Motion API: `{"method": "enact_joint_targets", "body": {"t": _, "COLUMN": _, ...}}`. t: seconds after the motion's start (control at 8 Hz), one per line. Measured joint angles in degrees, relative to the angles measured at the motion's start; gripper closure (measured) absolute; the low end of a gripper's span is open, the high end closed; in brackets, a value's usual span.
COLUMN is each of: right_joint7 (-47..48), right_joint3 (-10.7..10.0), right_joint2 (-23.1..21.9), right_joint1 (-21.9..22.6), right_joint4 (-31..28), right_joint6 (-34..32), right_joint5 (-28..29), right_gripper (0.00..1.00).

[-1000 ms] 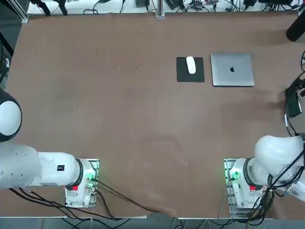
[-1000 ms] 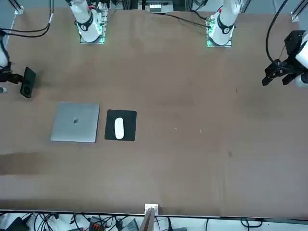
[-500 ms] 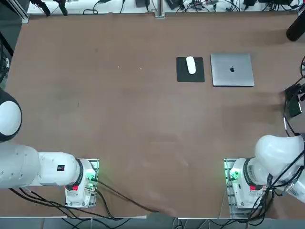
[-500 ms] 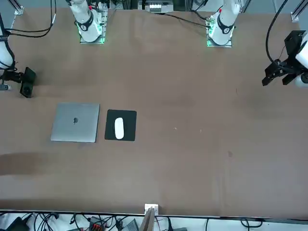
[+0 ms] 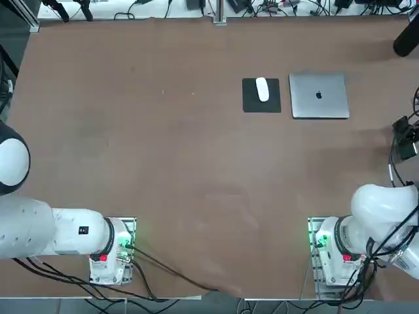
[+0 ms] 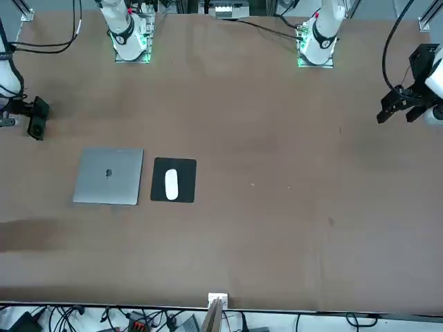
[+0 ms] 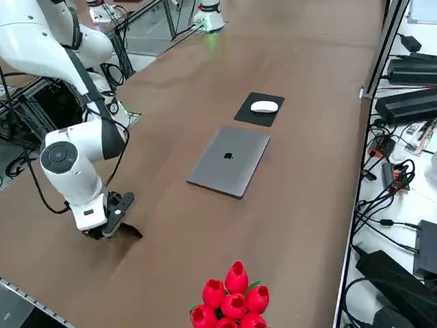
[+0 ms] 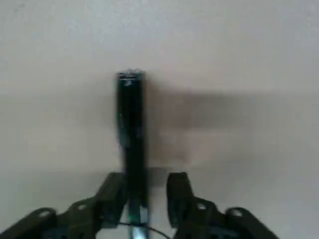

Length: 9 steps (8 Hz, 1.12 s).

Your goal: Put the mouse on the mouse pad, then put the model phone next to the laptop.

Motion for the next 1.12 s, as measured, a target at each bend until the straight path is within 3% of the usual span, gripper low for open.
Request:
{"method": "enact_joint_targets", "body": {"t": 0.12, "right_joint7": -0.04, "right_joint3": 0.12, "right_joint2": -0.10, "right_joint1": 0.00, "right_joint4": 0.00, "right_joint6": -0.07, "right_joint5": -0.01, "right_gripper": 0.75}}
{"method": "enact_joint_targets", "body": {"t": 0.25, "right_joint7": -0.09, "right_joint3": 0.32, "right_joint2": -0.39, "right_joint1": 0.00, "right_joint4": 0.07, "right_joint6": -0.52, "right_joint5": -0.01, "right_gripper": 0.84}}
{"method": "enact_joint_targets", "body": {"t": 0.5, "right_joint7": -0.23, "right_joint3": 1.70, "right_joint2": -1.95, "right_joint1": 0.01, "right_joint4": 1.72, "right_joint6": -6.40, "right_joint5": 0.08, "right_gripper": 0.84}}
{"method": "enact_joint_targets", "body": {"t": 0.62, "right_joint7": -0.25, "right_joint3": 3.67, "right_joint2": -2.99, "right_joint1": -0.01, "right_joint4": 4.09, "right_joint6": -12.23, "right_joint5": 1.60, "right_gripper": 0.84}}
{"method": "enact_joint_targets", "body": {"t": 0.88, "right_joint7": -0.27, "right_joint3": 8.07, "right_joint2": -3.44, "right_joint1": 0.36, "right_joint4": 11.16, "right_joint6": -23.76, "right_joint5": 11.09, "right_gripper": 0.84}}
{"method": "enact_joint_targets", "body": {"t": 1.12, "right_joint7": -0.27, "right_joint3": 9.65, "right_joint2": 0.21, "right_joint1": 1.27, "right_joint4": 18.43, "right_joint6": -30.33, "right_joint5": 18.49, "right_gripper": 0.84}}
